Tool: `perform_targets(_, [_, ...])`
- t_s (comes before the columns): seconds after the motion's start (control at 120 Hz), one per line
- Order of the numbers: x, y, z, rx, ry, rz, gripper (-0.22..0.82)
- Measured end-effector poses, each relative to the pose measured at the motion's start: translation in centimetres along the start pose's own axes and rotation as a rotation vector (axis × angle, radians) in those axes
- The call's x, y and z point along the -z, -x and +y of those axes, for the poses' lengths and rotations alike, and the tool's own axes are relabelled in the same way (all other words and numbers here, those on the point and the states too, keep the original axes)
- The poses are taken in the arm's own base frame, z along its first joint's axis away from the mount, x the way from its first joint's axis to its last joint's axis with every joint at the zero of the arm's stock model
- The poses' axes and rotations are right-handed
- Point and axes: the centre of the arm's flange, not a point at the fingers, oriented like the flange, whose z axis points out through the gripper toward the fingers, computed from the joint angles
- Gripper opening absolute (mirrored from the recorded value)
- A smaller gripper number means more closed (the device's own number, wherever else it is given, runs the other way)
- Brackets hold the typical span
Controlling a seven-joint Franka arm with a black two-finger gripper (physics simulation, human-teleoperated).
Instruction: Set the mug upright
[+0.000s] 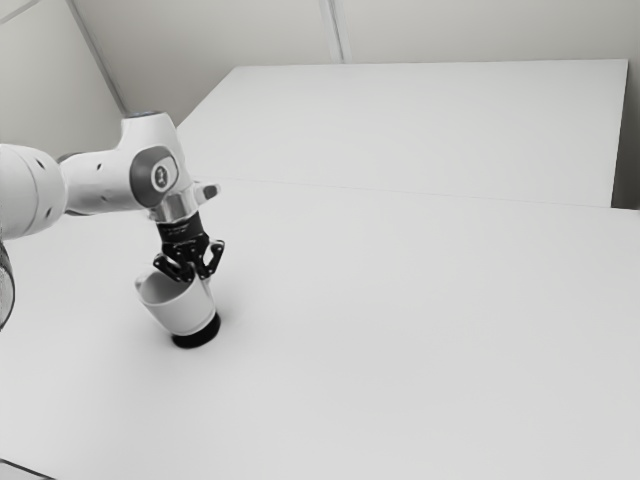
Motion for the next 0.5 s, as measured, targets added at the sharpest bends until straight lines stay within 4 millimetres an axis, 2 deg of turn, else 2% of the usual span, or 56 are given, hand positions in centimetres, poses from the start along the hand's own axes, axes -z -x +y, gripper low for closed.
perform_targets(0.167, [-0.5, 0.1, 2.0, 0.057, -0.031, 0.009, -0.17])
perform_targets(0.5, [-2.0, -0.5, 3.0, 0.175, -0.038, 0.022, -0.17])
